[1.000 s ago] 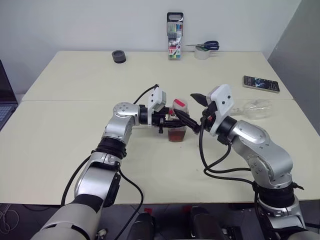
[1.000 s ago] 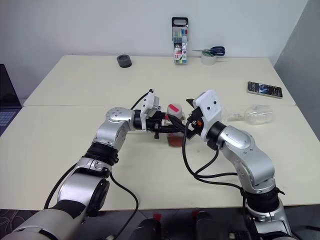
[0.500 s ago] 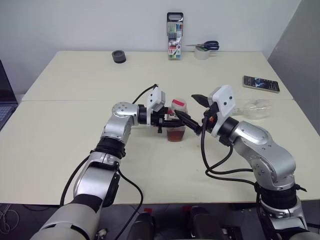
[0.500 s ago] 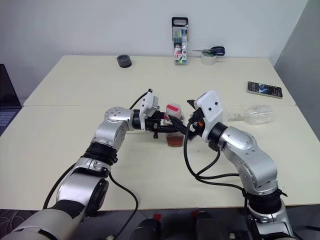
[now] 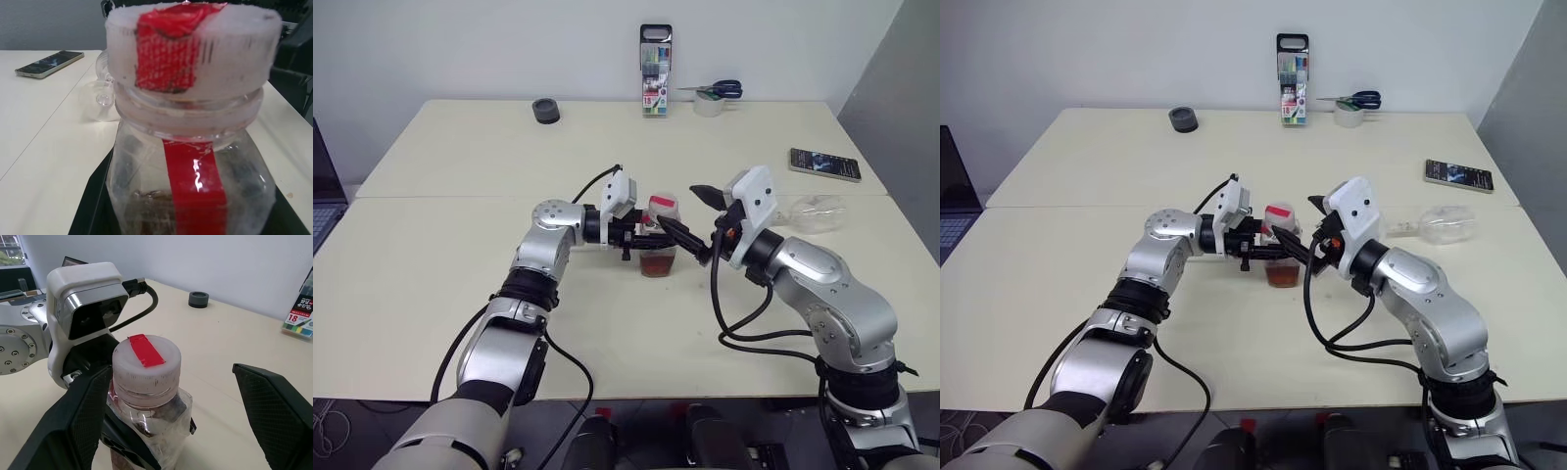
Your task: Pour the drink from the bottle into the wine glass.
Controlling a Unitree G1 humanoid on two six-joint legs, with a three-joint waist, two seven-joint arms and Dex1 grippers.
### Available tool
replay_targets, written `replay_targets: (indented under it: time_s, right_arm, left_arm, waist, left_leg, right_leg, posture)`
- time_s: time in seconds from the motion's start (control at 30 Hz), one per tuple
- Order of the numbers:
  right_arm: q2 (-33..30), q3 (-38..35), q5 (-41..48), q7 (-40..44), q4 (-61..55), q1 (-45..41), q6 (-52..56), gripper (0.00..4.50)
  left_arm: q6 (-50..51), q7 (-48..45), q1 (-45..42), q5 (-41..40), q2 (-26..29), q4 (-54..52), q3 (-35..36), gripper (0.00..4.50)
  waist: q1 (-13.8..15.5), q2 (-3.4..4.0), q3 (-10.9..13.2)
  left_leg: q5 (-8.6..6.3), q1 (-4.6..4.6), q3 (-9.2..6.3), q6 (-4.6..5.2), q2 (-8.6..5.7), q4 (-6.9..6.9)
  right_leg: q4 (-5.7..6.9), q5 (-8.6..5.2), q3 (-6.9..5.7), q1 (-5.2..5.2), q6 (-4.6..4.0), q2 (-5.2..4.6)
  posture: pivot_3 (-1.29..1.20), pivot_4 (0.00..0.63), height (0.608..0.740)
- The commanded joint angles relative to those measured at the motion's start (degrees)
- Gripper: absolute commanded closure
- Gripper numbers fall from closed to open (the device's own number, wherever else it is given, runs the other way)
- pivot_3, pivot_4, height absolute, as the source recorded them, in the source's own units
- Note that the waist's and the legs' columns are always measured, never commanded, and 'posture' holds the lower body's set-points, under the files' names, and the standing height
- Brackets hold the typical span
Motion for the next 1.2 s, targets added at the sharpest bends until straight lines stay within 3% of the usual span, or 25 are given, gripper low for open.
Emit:
replay_targets:
  time_s: [0.03,1.2]
  right_arm:
    - [-0.7,-2.5,-0.1,-0.8,-1.6,0.0,-0.5,0.33]
    - [-1.8,-3.1,0.6,-0.7,-2.3,0.7,-0.6,0.33]
  left_arm:
    - [-1.5,-0.3,-0.8,-0.5,0.4,-1.1,0.8,2.81]
    - [-1.6,-0.2,-0.8,-0.5,0.5,-1.1,0.8,2.81]
  waist:
    - [0.0,0.0,0.0]
    - [0.0,0.0,0.0]
  left_leg:
    - [0.0,0.0,0.0,0.0,0.0,0.0]
    - [-0.06,0.0,0.01,0.11,0.0,0.0]
  right_leg:
    - [0.0,0.0,0.0,0.0,0.0,0.0]
    - [0.0,0.0,0.0,0.0,0.0,0.0]
  posture:
    - [0.0,0.15,0.74]
    - [0.0,0.15,0.74]
